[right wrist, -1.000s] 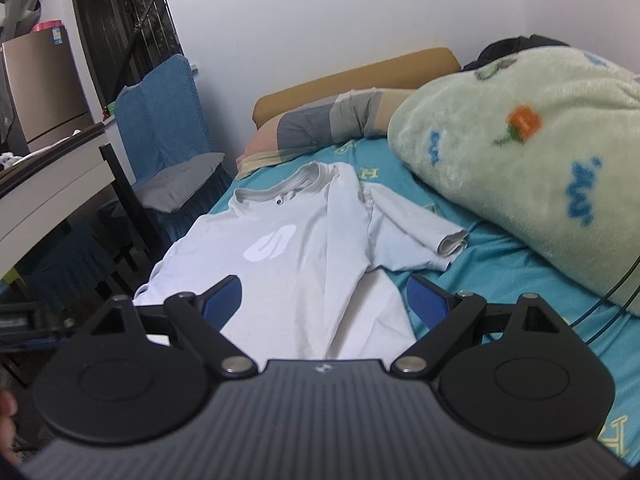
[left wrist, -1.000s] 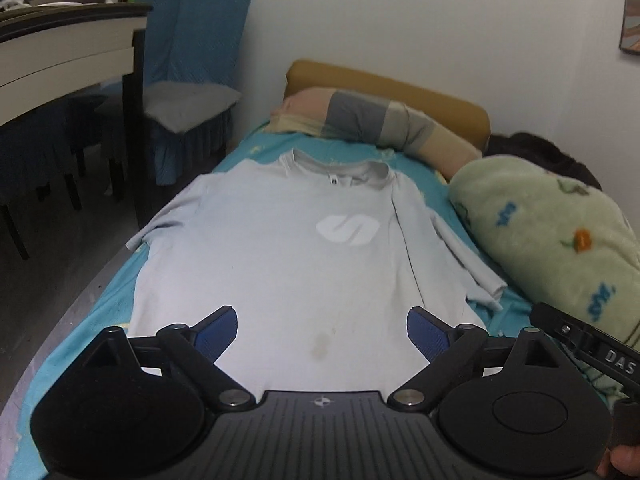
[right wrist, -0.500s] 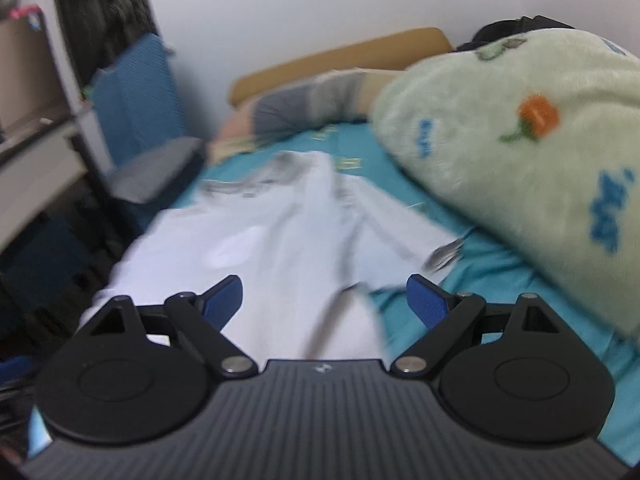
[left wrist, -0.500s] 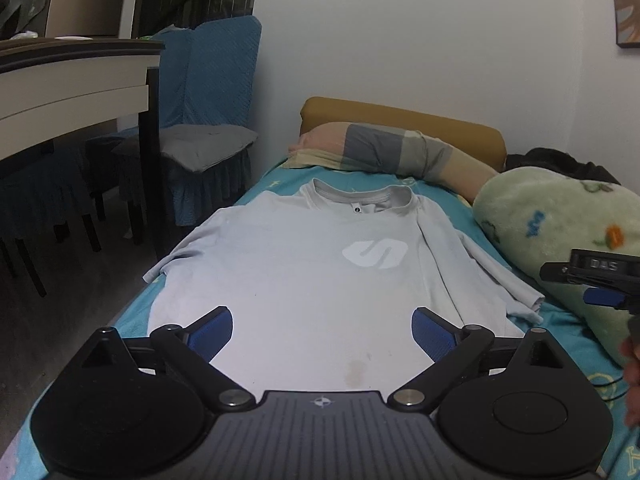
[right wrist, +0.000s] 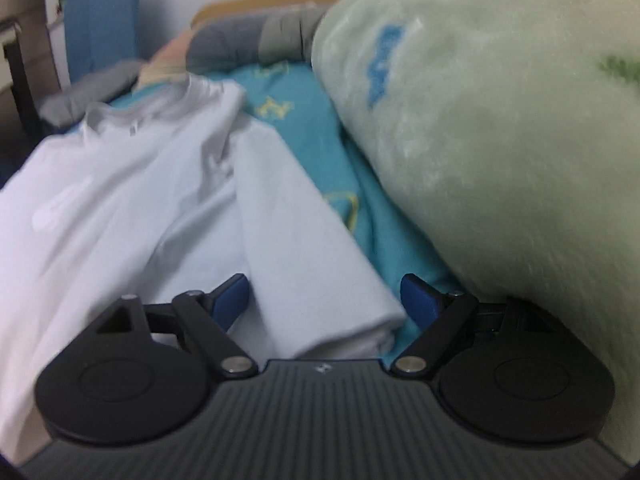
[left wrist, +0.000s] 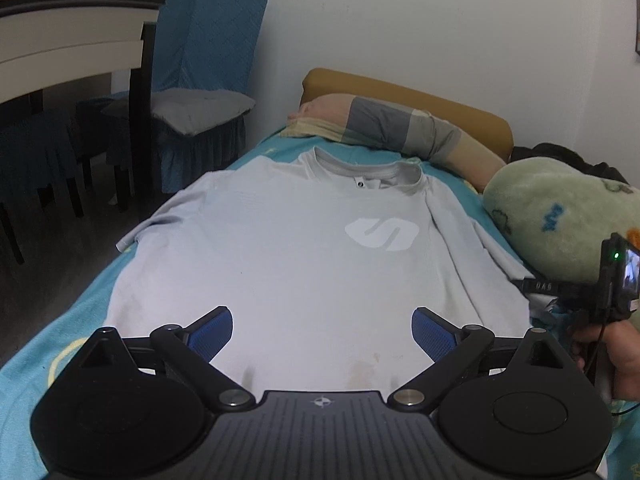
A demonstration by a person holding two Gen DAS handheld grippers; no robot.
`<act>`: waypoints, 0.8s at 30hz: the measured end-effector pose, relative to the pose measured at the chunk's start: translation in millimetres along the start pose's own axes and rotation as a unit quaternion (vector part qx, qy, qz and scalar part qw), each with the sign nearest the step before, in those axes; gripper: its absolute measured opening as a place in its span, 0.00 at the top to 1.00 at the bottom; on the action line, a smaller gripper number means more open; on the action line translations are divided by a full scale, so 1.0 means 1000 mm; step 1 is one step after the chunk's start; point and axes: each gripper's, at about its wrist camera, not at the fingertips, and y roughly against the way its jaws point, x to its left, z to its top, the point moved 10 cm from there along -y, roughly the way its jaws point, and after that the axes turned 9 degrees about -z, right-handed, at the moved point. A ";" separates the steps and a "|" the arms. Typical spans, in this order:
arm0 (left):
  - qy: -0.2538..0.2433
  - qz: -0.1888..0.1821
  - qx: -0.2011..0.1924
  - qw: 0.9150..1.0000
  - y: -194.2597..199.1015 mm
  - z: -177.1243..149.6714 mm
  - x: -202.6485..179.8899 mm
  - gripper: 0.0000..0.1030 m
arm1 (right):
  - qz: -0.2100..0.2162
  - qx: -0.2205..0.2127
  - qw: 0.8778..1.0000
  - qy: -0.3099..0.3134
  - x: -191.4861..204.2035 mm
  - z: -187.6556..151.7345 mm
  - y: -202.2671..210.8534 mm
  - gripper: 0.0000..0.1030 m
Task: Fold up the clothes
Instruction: 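Grasp the sleeve nearest the right gripper with the right gripper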
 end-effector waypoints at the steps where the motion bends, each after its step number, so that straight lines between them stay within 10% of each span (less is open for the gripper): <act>1: 0.004 -0.001 0.005 1.000 -0.003 -0.002 0.002 0.05 | 0.007 0.002 1.000 -0.015 -0.002 0.002 -0.003 0.31; 5: 0.017 -0.003 0.013 1.000 -0.007 -0.005 0.004 0.05 | 0.029 0.007 0.999 -0.035 0.004 0.014 0.008 0.87; 17: 0.045 0.007 -0.035 0.998 0.026 0.032 0.015 0.05 | 0.009 -0.091 0.995 -0.032 0.031 0.198 0.103 0.92; 24: 0.097 0.033 -0.036 0.994 0.041 0.045 0.060 0.05 | 0.029 -0.080 0.996 0.006 0.140 0.231 0.119 0.92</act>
